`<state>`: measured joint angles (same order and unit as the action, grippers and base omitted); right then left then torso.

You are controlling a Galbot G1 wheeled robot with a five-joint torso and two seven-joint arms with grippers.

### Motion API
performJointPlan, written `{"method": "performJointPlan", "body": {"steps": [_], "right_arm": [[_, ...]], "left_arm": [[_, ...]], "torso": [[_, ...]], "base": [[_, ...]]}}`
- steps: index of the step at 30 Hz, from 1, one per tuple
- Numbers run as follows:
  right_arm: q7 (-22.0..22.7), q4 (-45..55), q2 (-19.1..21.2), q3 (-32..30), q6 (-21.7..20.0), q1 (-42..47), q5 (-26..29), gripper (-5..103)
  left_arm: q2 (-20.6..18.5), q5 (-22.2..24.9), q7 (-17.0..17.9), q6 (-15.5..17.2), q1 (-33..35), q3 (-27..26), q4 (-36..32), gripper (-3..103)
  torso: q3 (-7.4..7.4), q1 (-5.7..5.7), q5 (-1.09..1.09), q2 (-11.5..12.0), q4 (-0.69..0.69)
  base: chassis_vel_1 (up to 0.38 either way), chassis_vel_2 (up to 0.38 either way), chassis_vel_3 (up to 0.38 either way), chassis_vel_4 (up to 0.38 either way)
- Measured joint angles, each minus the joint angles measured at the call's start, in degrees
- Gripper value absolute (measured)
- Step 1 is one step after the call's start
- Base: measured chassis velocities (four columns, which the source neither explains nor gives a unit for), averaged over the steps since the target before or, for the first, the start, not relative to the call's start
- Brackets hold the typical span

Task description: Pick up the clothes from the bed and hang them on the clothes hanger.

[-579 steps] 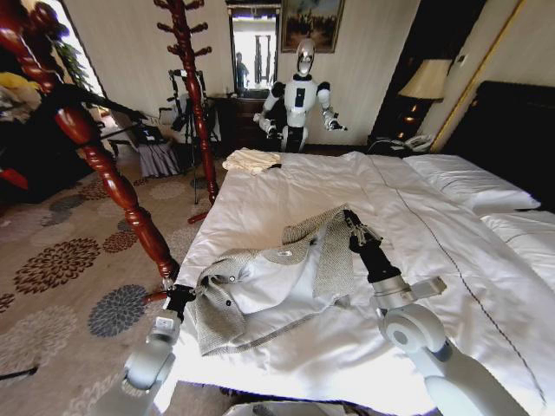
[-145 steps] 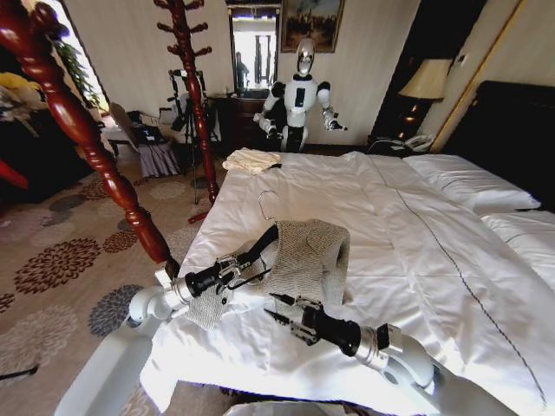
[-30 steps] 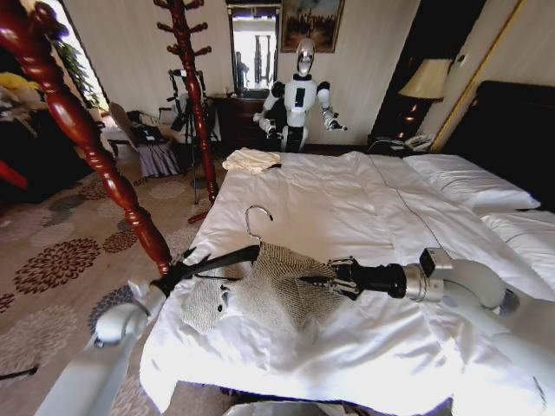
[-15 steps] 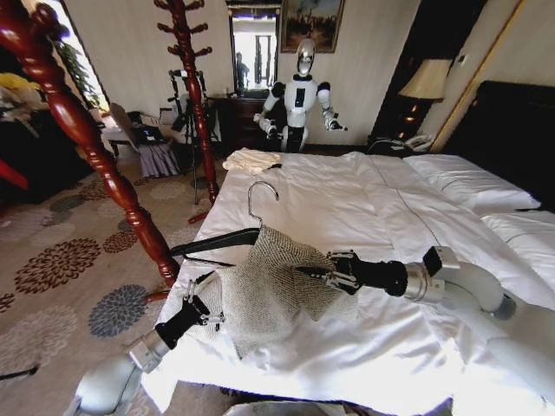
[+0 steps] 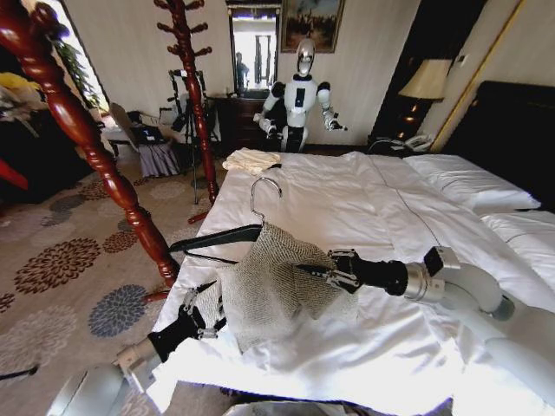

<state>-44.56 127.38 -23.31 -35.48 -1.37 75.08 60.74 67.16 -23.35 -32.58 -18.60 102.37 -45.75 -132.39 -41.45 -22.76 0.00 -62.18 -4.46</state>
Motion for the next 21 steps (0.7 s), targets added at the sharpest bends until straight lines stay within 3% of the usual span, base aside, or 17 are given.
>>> {"method": "performJointPlan", "body": {"steps": [9,13,14,17,20,21], "right_arm": [[0.6,0.2,-0.1,0.1,0.0,0.4,0.0,20],[0.8,0.3,-0.3,0.1,0.0,1.1,0.0,20],[0.8,0.3,-0.3,0.1,0.0,1.3,-0.1,20],[0.9,0.3,-0.3,0.1,0.0,1.4,-0.2,20],[1.2,0.3,-0.1,0.1,-0.1,1.4,-0.1,20],[1.2,0.3,-0.1,0.1,-0.1,1.4,-0.1,20]], "left_arm": [[-0.1,-5.4,4.2,1.9,-3.6,4.7,3.2,100],[2.2,-7.4,6.7,2.4,-5.7,8.2,4.5,97],[3.6,-8.6,7.0,2.3,-6.2,9.8,5.0,87],[5.2,-10.5,7.0,1.9,-6.7,11.8,5.4,81],[7.4,-16.1,6.9,0.6,-8.3,13.9,6.1,65],[7.4,-16.1,6.9,0.6,-8.3,13.9,6.1,65]], "torso": [[0.00,0.00,-0.01,0.0,-0.01],[0.00,0.00,0.00,0.0,-0.01],[0.00,0.00,-0.01,0.0,-0.01],[0.00,0.00,-0.01,0.0,0.00],[0.00,0.00,-0.01,0.0,0.00],[0.00,0.00,-0.01,0.0,0.00]], "base": [[0.000,0.000,0.000,0.000],[0.000,0.000,0.000,0.000],[0.000,0.000,0.000,0.000],[0.000,0.000,0.000,0.000],[0.000,0.000,0.000,0.000],[0.000,0.000,0.000,0.000]]}}
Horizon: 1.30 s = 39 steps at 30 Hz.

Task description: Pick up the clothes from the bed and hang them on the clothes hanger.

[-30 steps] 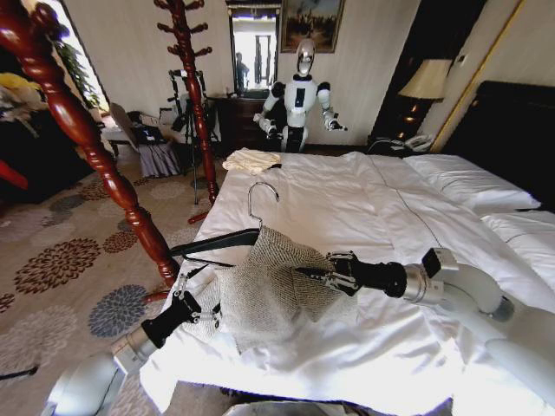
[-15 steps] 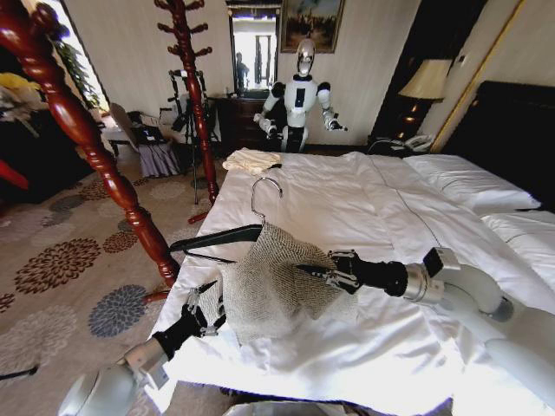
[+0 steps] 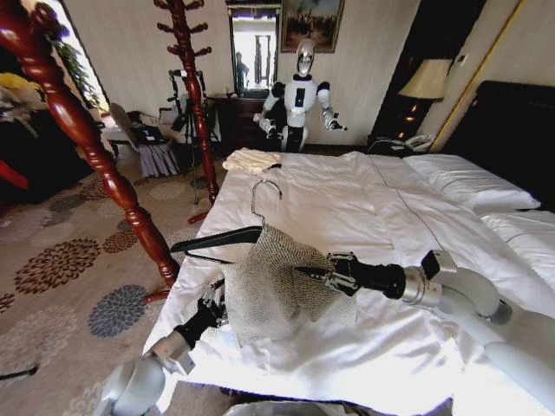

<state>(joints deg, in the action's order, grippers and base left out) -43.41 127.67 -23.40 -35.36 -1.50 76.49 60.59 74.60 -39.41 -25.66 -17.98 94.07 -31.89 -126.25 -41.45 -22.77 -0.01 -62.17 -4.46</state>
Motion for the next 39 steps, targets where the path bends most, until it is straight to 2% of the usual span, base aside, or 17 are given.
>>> {"method": "performJointPlan", "body": {"steps": [5,10,12,14,16,18,19,20,21,23,24,25,28,29,33,37,39], "right_arm": [[0.3,0.2,0.1,0.0,0.0,0.3,0.0,20],[0.5,0.1,0.0,-0.2,0.0,0.6,0.0,20],[0.9,-0.1,-0.2,-0.2,0.1,0.2,0.2,20],[1.1,-0.2,-0.3,-0.1,0.3,0.0,0.5,20],[2.4,-0.1,-0.7,0.1,0.6,-0.3,2.5,20],[2.8,0.0,-0.8,0.1,0.6,-0.3,3.2,20],[4.0,0.2,-1.0,0.2,0.8,-0.2,4.9,20],[4.8,0.4,-1.2,0.2,0.9,0.0,5.8,20],[4.8,0.4,-1.2,0.2,0.9,0.0,5.8,20],[6.2,0.8,-1.6,0.2,1.3,0.5,7.6,20],[6.2,0.8,-1.6,0.2,1.3,0.5,7.6,20],[6.9,1.1,-1.8,0.2,1.6,0.8,8.5,20],[7.1,1.5,-1.9,0.1,2.0,1.2,9.0,20],[7.1,1.5,-1.9,0.1,2.0,1.2,9.0,20],[6.4,1.7,-1.9,0.0,2.5,1.5,8.3,20],[4.2,1.6,-1.8,0.0,4.2,2.2,4.4,20],[3.7,1.6,-1.7,0.0,4.5,2.3,3.5,20]], "left_arm": [[1.3,-3.5,-0.5,-1.9,-1.7,-0.6,0.8,48],[0.5,2.8,-0.7,-1.0,-1.9,-3.1,0.8,32],[-0.7,10.1,-1.2,-0.2,-2.1,-5.0,1.4,16],[-1.1,12.3,-1.3,0.0,-2.1,-5.9,1.7,16],[-2.4,19.4,-1.5,0.8,-2.5,-8.5,2.6,6],[-2.6,21.5,-1.5,1.1,-2.6,-9.0,2.9,2],[-3.2,27.5,-1.5,1.9,-2.8,-10.3,3.6,1],[-3.4,32.0,-1.6,2.4,-3.1,-10.9,4.2,0],[-3.4,32.0,-1.6,2.4,-3.1,-10.9,4.2,0],[-3.8,43.6,-1.4,4.0,-3.9,-12.0,6.0,0],[-3.8,43.6,-1.4,4.0,-3.9,-12.0,6.0,0],[-4.4,51.6,-1.0,5.4,-4.6,-12.5,7.0,0],[-6.4,63.6,-1.0,8.2,-6.2,-13.3,8.7,0],[-6.4,63.6,-1.0,8.2,-6.2,-13.3,8.7,0],[-9.2,72.9,-1.6,11.5,-8.0,-14.7,9.6,0],[-14.0,85.3,-2.9,16.9,-9.9,-17.6,9.7,0],[-15.1,87.2,-3.0,17.9,-10.2,-18.1,9.5,0]], "torso": [[0.00,0.00,0.00,0.0,0.00],[0.00,0.00,0.01,0.0,0.00],[0.00,0.00,0.02,0.0,-0.01],[0.00,0.00,0.01,0.0,0.00],[0.00,0.00,0.02,0.0,0.00],[0.00,0.00,0.01,0.0,0.00],[0.00,0.00,0.02,0.0,0.00],[0.00,0.00,0.02,0.0,0.00],[0.00,0.00,0.02,0.0,0.00],[0.00,0.00,0.02,0.0,0.00],[0.00,0.00,0.02,0.0,0.00],[0.00,0.00,0.02,0.0,0.00],[0.00,0.00,0.03,0.0,0.00],[0.00,0.00,0.03,0.0,0.00],[0.00,0.00,0.03,0.0,-0.01],[0.00,0.00,0.02,0.0,0.00],[0.00,0.00,0.02,0.0,0.00]], "base": [[0.000,0.000,0.000,0.000],[0.000,0.000,0.000,0.000],[0.000,0.000,0.000,0.000],[0.000,0.000,0.000,0.000],[0.000,0.000,0.000,0.000],[0.000,0.000,0.000,0.000],[0.000,0.000,0.000,0.000],[0.000,0.000,0.000,0.000],[0.000,0.000,0.000,0.000],[0.000,0.000,0.000,0.000],[0.000,0.000,0.000,0.000],[0.000,0.000,0.000,0.000],[0.000,0.000,0.000,0.000],[0.000,0.000,0.000,0.000],[0.000,0.000,0.000,0.000],[0.000,0.000,0.000,0.000],[0.000,0.000,0.000,0.000]]}}
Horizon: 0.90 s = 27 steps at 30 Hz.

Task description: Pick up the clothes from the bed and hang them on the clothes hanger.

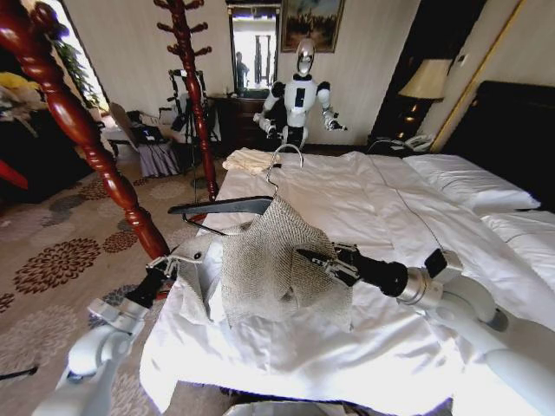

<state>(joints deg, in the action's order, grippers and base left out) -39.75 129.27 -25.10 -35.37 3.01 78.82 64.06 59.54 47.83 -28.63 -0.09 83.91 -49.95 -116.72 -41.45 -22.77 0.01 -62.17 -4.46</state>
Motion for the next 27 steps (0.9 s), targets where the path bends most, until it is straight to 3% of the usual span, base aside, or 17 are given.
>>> {"method": "performJointPlan", "body": {"steps": [4,6,8,10,14,21,27], "right_arm": [[-2.7,-0.4,0.2,0.3,1.5,0.6,-3.6,20],[-2.9,-0.4,0.2,0.3,1.6,0.6,-3.9,20],[-3.5,-0.6,0.2,0.5,1.9,0.8,-4.6,20],[-3.5,-0.7,0.1,0.5,1.9,0.9,-4.8,20],[-3.0,-1.3,0.0,0.5,1.9,1.5,-6.2,20],[-0.7,-1.7,-0.4,0.9,1.2,1.9,-7.1,20],[3.1,-2.0,-0.4,1.7,0.2,1.7,-7.2,20]], "left_arm": [[-7.1,9.7,0.2,5.0,-0.9,-2.6,-1.5,0],[-8.1,11.0,0.5,5.4,-0.9,-3.0,-1.6,0],[-11.8,16.2,2.0,7.0,-1.0,-4.3,-1.9,0],[-12.8,17.8,2.3,7.4,-1.0,-4.9,-2.0,0],[-16.9,25.9,3.4,8.9,-0.4,-8.4,-3.9,0],[-18.8,29.6,2.4,10.1,0.6,-11.5,-8.5,0],[-17.3,26.0,-2.8,10.9,3.0,-12.3,-17.6,0]], "torso": [[0.00,0.00,-0.02,0.0,0.00],[0.00,0.00,-0.02,0.0,0.00],[0.00,0.00,-0.01,0.0,0.00],[0.00,0.00,-0.01,0.0,0.00],[0.00,0.00,-0.01,0.0,0.00],[0.00,0.00,-0.02,0.0,0.00],[0.00,0.00,-0.03,0.0,-0.01]], "base": [[0.000,0.000,0.000,0.000],[0.000,0.000,0.000,0.000],[0.000,0.000,0.000,0.000],[0.000,0.000,0.000,0.000],[0.000,0.000,0.000,0.000],[0.000,0.000,0.000,0.000],[0.000,0.000,0.000,0.000]]}}
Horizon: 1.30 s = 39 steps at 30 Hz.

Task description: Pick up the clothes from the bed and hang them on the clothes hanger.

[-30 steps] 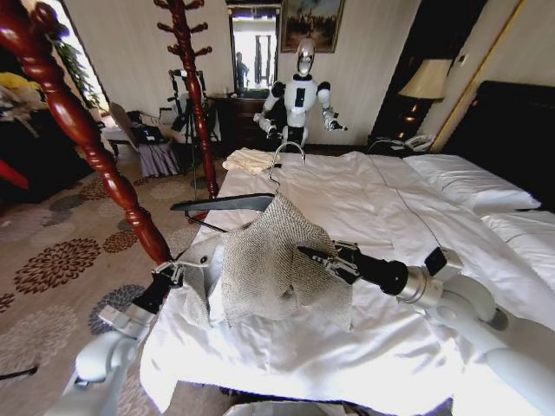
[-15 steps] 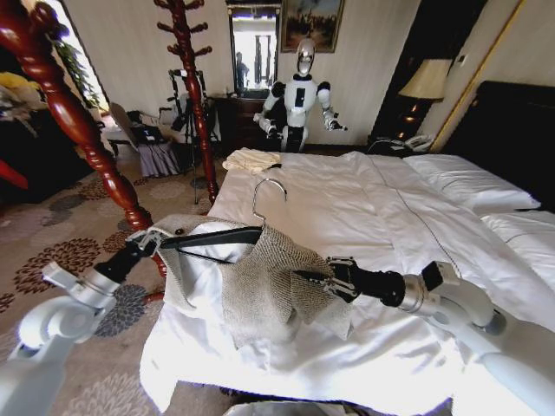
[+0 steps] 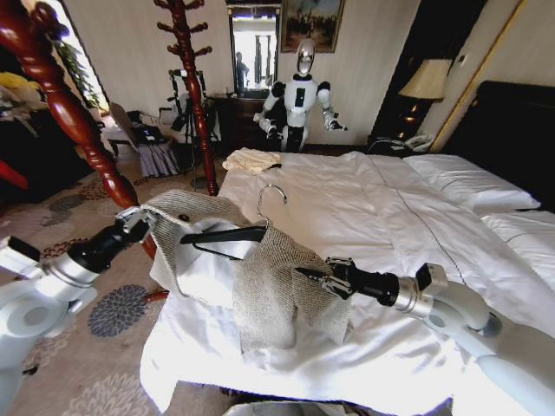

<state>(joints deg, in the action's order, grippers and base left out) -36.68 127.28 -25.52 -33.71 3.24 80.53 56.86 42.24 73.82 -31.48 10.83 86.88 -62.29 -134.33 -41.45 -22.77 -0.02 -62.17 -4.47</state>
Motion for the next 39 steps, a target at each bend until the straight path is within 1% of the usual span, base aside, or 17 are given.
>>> {"method": "performJointPlan", "body": {"steps": [3,4,6,8,11,13,14,15,20,26,30,32,33,35,37,38,39], "right_arm": [[0.7,-0.1,0.0,0.1,0.0,-0.1,0.2,20],[1.1,-0.2,0.0,0.2,0.0,-0.1,0.4,20],[1.9,-0.2,0.0,0.2,0.0,-0.4,1.5,20],[2.1,-0.2,0.0,0.2,0.0,-0.5,1.7,20],[3.0,-0.5,0.0,0.2,0.0,-0.9,2.2,20],[3.0,-0.5,0.0,0.2,0.0,-0.9,2.2,20],[3.1,-0.7,0.0,-0.1,0.0,-0.9,2.3,20],[3.0,-0.8,0.0,-0.3,0.0,-0.9,2.4,20],[3.0,-0.7,0.1,-0.7,0.2,-0.7,2.5,20],[5.2,-0.5,-0.2,-1.3,0.4,-0.3,2.6,20],[11.4,-0.6,-0.3,-1.9,0.6,-0.5,3.7,20],[12.4,-0.6,-0.3,-2.0,0.7,-0.6,4.1,20],[14.4,-0.6,-0.4,-2.0,0.8,-0.7,6.0,20],[15.6,-0.3,-0.7,-1.9,1.4,-1.0,9.1,20],[15.7,-0.2,-0.8,-1.8,1.5,-1.1,9.7,20],[15.5,0.3,-1.0,-1.5,1.7,-1.1,10.8,20],[15.0,0.4,-1.0,-1.4,1.7,-1.0,10.7,20]], "left_arm": [[1.1,-2.2,-1.9,0.1,0.9,0.1,-2.2,0],[1.9,-4.1,-3.2,0.2,1.6,0.4,-3.4,0],[4.4,-10.8,-7.4,0.1,4.0,1.2,-5.6,0],[5.0,-12.6,-8.4,0.1,4.6,1.3,-6.0,0],[8.3,-21.7,-14.5,-0.9,7.9,1.4,-7.9,0],[8.3,-21.7,-14.5,-0.9,7.9,1.4,-7.9,0],[9.2,-26.3,-17.1,-1.7,8.8,0.9,-7.5,0],[9.3,-28.0,-17.3,-2.0,8.8,0.6,-6.6,0],[8.6,-30.2,-16.3,-2.6,7.6,-1.2,-2.1,0],[8.4,-32.0,-17.8,-3.2,7.7,-2.0,-1.8,0],[9.4,-36.6,-22.4,-4.5,8.5,-1.8,-2.5,0],[9.5,-37.1,-23.2,-4.7,8.6,-1.7,-2.6,0],[9.8,-38.2,-24.5,-5.0,8.7,-1.4,-2.7,0],[10.0,-39.1,-24.1,-5.3,8.3,-1.0,-2.0,0],[10.0,-39.3,-23.5,-5.3,8.1,-0.8,-1.6,0],[10.2,-39.7,-18.0,-5.3,7.2,-0.2,0.0,0],[10.3,-39.4,-14.9,-5.3,6.7,0.3,0.6,0]], "torso": [[0.00,0.00,0.00,0.0,0.00],[0.00,0.00,0.00,0.0,0.01],[0.00,0.00,0.01,0.0,0.00],[0.00,0.00,0.00,0.0,0.00],[0.00,0.00,0.01,0.0,0.01],[0.00,0.00,0.01,0.0,0.01],[0.01,0.01,0.00,0.0,0.02],[0.01,0.01,0.00,0.0,0.01],[0.00,0.00,0.03,0.0,0.00],[0.00,0.00,0.01,0.0,0.00],[0.00,0.00,0.01,0.0,0.02],[0.00,0.00,0.01,0.0,0.02],[0.00,0.00,0.01,0.0,0.01],[0.00,0.00,0.00,0.0,0.01],[0.00,0.00,0.01,0.0,0.01],[0.00,0.00,0.01,0.0,0.01],[0.00,0.00,0.02,0.0,0.00]], "base": [[0.000,0.000,0.000,0.000],[0.000,0.000,0.000,0.000],[0.000,0.000,0.000,0.000],[0.000,0.000,0.000,0.000],[0.000,0.000,0.000,0.000],[0.000,0.000,0.000,0.000],[0.000,0.000,0.000,0.000],[0.000,0.000,0.000,0.000],[0.000,0.000,0.000,0.000],[0.000,0.000,0.000,0.000],[0.000,0.000,0.000,0.000],[0.000,0.000,0.000,0.000],[0.000,0.000,0.000,0.000],[0.000,0.000,0.000,0.000],[0.000,0.000,0.000,0.000],[0.000,0.000,0.000,0.000],[0.000,0.000,0.000,0.000]]}}
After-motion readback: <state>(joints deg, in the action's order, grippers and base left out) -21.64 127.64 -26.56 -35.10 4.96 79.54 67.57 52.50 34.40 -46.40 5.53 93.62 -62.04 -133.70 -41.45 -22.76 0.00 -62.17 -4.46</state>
